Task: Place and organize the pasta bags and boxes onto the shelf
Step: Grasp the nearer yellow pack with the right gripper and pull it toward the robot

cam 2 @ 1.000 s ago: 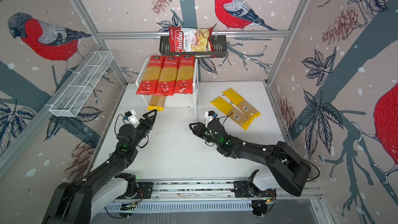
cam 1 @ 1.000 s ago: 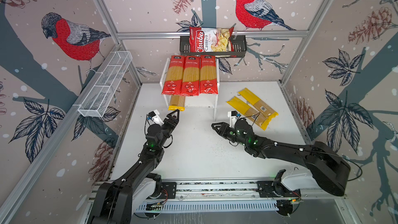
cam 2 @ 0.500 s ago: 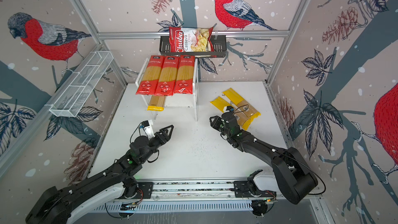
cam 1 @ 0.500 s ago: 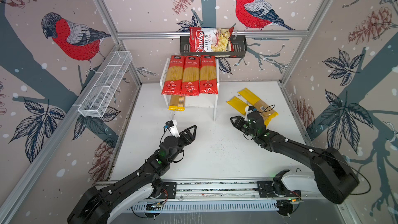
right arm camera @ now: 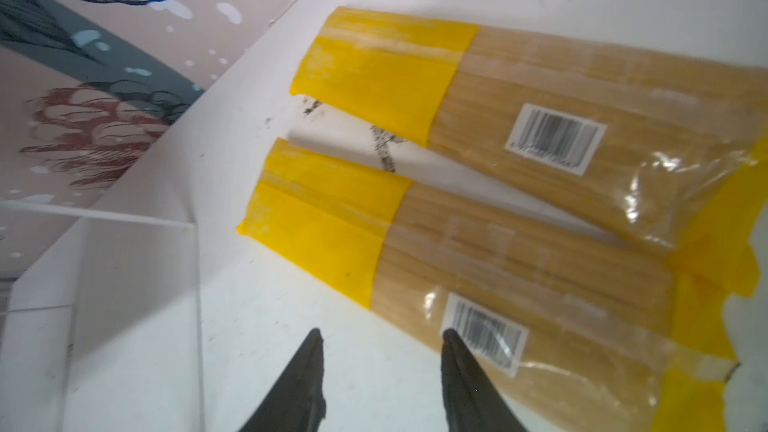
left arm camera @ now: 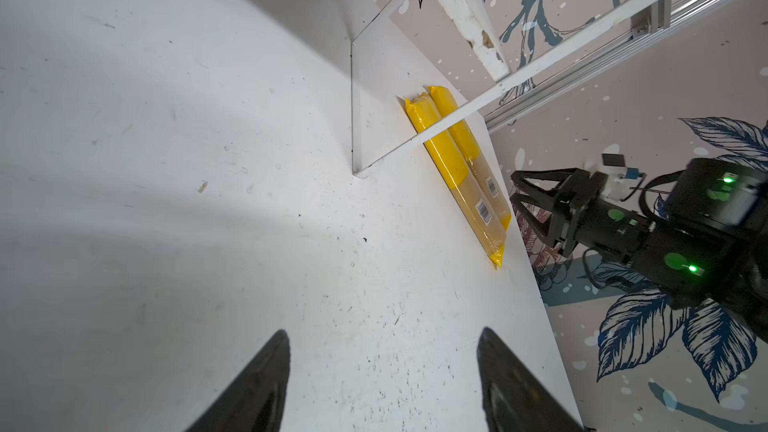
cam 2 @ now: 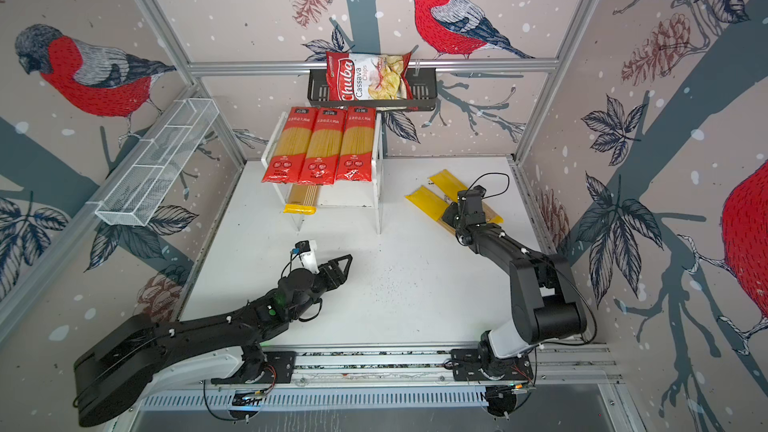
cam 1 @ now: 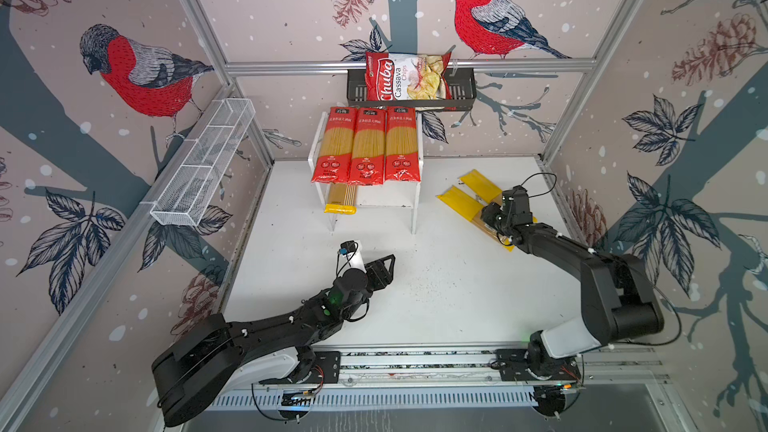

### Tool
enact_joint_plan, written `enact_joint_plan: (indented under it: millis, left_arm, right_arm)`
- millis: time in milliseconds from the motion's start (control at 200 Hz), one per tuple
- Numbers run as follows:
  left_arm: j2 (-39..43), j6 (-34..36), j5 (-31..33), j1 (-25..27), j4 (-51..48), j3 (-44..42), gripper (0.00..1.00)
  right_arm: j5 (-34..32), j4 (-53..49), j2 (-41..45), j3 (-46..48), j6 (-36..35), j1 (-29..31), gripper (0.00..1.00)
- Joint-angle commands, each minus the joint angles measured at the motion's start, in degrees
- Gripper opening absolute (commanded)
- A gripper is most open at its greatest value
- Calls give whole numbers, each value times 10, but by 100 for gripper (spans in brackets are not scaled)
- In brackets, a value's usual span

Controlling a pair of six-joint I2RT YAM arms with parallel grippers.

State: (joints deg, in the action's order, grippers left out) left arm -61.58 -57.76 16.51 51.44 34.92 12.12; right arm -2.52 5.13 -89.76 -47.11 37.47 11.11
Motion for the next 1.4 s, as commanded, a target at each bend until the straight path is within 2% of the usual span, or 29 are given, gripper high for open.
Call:
enact_joint_plan:
  millis: [0, 205, 510, 635, 851, 1021, 1106, 1241, 1321, 1396]
  left_arm:
    - [1, -3, 2, 0, 34, 3, 70]
    - [25, -1, 23, 0, 14, -7, 70]
    - [25, -4, 21, 1, 14, -11, 69]
    - [24, -5, 26, 0, 17, -14, 69]
    - [8, -4, 21, 1, 30, -11, 69]
    - [-7, -4, 15, 1, 42, -9, 69]
    - [-16, -3, 11, 0, 48, -6, 69]
    - [-46, -8, -10, 0, 66, 0, 69]
    - [-71, -12, -28, 4, 77, 6, 68]
    - [-96, -12, -33, 17, 91, 16, 68]
  right_arm:
    - [-11, -8, -34, -14, -16, -18, 47]
    - [15, 11, -65, 6, -5, -26, 47]
    - [41, 58, -23, 124, 45, 15, 46]
    - [34, 60, 17, 170, 74, 59, 46]
    - [16, 61, 89, 251, 168, 153, 46]
    - [15, 11, 133, 263, 177, 219, 46]
    - [27, -10, 175, 264, 154, 209, 46]
    - [67, -39, 243, 236, 80, 142, 47]
    - [74, -51, 242, 214, 44, 91, 47]
    - [110, -56, 221, 195, 20, 40, 48]
